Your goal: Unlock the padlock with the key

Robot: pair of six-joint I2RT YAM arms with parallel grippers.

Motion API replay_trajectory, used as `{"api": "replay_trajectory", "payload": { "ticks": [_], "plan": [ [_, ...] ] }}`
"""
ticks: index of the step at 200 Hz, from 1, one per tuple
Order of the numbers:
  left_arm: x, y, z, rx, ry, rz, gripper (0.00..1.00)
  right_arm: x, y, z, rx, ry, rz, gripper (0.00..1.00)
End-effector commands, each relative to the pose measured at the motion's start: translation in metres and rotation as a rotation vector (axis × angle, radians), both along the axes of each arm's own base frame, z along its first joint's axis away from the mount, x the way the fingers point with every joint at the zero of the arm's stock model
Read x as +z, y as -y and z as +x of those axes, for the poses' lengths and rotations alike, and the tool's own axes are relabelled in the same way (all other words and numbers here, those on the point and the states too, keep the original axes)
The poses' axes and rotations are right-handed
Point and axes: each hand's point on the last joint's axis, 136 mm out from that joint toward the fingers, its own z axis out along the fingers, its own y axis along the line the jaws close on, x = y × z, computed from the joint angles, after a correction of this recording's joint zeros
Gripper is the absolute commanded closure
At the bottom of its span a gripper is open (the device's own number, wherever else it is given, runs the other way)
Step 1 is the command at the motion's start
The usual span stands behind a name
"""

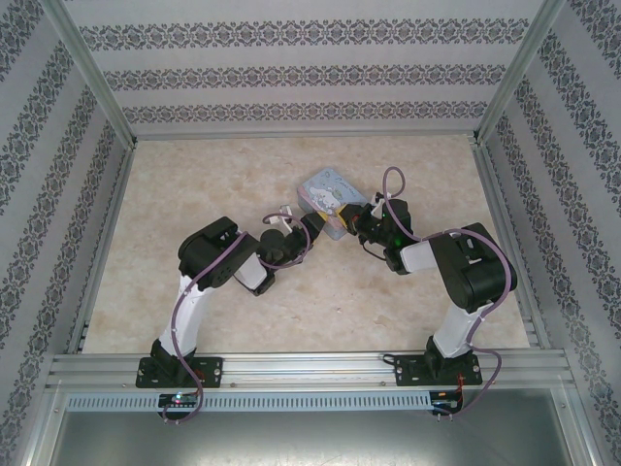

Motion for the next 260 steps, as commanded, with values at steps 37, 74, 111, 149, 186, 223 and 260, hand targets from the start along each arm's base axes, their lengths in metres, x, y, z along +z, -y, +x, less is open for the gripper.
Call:
{"api": "replay_trajectory", "payload": {
  "ticks": [37,74,111,149,186,223,260],
  "plan": [
    [-0.06,-0.006,-0.006,0.037,-0.17,0.059,0.28,-0.017,0.0,-0.006,0.009,-0.039,-0.03,1.0],
    [-0.048,-0.007,-0.007,0.032,-0.146,0.057,0.33,-0.017,0.0,-0.007,0.009,-0.038,-0.029,1.0],
    [-0.029,-0.008,-0.011,0.027,-0.11,0.054,0.35,-0.019,0.0,-0.007,0.01,-0.041,-0.03,1.0],
    [-0.036,-0.009,-0.01,0.032,-0.12,0.061,0.37,-0.02,0.001,-0.007,0.008,-0.042,-0.031,1.0],
    [-0.033,-0.01,-0.007,0.036,-0.101,0.07,0.43,-0.02,0.001,-0.008,0.01,-0.043,-0.032,1.0],
    [-0.019,-0.011,-0.004,0.038,-0.055,0.08,0.44,-0.021,0.001,-0.009,0.01,-0.045,-0.034,1.0],
    [-0.014,-0.01,-0.004,0.033,-0.043,0.078,0.45,-0.023,0.002,-0.009,0.01,-0.049,-0.035,1.0]
  ]
}}
